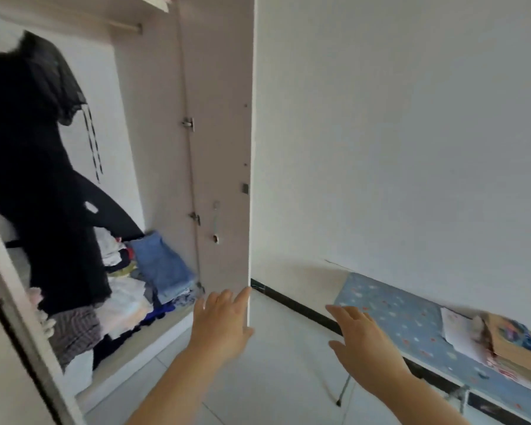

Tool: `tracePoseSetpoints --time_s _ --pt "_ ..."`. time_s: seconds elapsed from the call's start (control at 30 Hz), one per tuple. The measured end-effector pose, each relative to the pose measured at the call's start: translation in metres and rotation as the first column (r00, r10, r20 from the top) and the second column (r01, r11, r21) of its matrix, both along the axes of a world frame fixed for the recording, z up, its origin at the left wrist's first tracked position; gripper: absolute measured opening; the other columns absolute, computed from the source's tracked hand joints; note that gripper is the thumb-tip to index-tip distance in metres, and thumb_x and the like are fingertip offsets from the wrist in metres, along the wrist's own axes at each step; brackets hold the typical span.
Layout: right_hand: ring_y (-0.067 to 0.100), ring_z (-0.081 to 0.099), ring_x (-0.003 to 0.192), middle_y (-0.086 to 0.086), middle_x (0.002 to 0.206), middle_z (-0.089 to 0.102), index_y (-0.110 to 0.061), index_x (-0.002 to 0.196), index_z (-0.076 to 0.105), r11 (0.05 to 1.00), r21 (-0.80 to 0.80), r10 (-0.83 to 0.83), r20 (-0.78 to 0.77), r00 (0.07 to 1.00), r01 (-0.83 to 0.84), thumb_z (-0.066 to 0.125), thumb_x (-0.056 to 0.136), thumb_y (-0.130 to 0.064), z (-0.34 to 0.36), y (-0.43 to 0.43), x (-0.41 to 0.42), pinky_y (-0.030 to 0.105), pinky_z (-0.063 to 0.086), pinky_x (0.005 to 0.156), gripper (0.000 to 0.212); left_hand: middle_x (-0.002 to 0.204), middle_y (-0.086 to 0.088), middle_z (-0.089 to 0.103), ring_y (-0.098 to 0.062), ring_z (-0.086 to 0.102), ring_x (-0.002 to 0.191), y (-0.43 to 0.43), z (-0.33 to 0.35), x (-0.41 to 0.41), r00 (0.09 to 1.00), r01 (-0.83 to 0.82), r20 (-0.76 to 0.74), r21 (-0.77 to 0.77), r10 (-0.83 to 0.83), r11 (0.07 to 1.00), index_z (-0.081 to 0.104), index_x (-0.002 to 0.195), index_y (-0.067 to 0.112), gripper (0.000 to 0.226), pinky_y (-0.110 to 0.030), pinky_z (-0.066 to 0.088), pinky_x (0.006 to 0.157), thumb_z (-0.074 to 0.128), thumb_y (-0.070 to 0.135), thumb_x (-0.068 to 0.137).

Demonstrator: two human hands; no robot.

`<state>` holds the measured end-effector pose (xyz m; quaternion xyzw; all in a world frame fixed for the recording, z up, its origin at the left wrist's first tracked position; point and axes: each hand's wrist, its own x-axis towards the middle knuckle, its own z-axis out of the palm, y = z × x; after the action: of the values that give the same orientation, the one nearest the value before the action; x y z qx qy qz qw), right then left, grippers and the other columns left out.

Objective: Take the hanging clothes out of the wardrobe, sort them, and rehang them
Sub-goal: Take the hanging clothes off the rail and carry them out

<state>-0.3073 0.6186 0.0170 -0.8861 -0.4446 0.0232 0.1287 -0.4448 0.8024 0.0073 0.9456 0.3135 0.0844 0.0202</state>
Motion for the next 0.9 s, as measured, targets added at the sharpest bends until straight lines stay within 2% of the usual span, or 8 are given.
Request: tracePoseSetpoints --time_s 0.2,0.37,0.6,0.9 --pt "0.012 0.037 0.127 -0.01 0.143 0.034 -0.029 0.146 0.021 0.959 -0.004 0.283 0.058 0.958 -0.283 0.047 0.096 -0.032 0.016 0.122 0.039 0.024 0.033 0.104 0.057 0.139 0.002 0.037 -0.021 0.034 0.128 0.075 0.018 -0.002 0.953 -0.302 0.003 0.032 0.303 0.953 0.01 0.148 0.028 0.068 -0.037 0.027 0.103 0.044 0.049 0.093" --pt "0.013 0.039 0.126 -0.009 0.142 0.036 -0.028 0.145 0.023 0.877 -0.015 0.479 0.081 0.874 -0.48 0.049 0.095 -0.032 0.031 0.212 0.053 0.024 0.034 0.105 0.056 0.143 0.003 0.034 -0.021 0.032 0.129 0.124 0.033 -0.008 0.879 -0.475 0.005 0.076 0.476 0.877 0.017 0.146 0.03 0.065 -0.038 0.028 0.104 0.045 0.049 0.091" --pt "0.012 0.034 0.131 -0.008 0.146 0.032 -0.027 0.145 0.023 0.758 -0.011 0.652 0.047 0.757 -0.652 0.049 0.096 -0.031 0.038 0.338 0.048 0.025 0.028 0.11 0.056 0.148 0.003 0.027 -0.02 0.025 0.135 0.204 0.048 -0.019 0.779 -0.627 0.066 0.062 0.624 0.777 0.018 0.147 0.031 0.063 -0.038 0.019 0.11 0.046 0.044 0.093" --pt "0.013 0.032 0.132 -0.008 0.149 0.026 -0.031 0.147 0.018 0.671 0.025 0.724 0.191 0.662 -0.741 0.046 0.096 -0.028 0.076 0.538 0.024 0.023 0.028 0.107 0.058 0.149 0.002 0.024 -0.02 0.02 0.137 0.371 0.084 -0.022 0.71 -0.692 0.198 0.012 0.676 0.722 0.017 0.148 0.029 0.064 -0.038 0.014 0.112 0.045 0.047 0.094"
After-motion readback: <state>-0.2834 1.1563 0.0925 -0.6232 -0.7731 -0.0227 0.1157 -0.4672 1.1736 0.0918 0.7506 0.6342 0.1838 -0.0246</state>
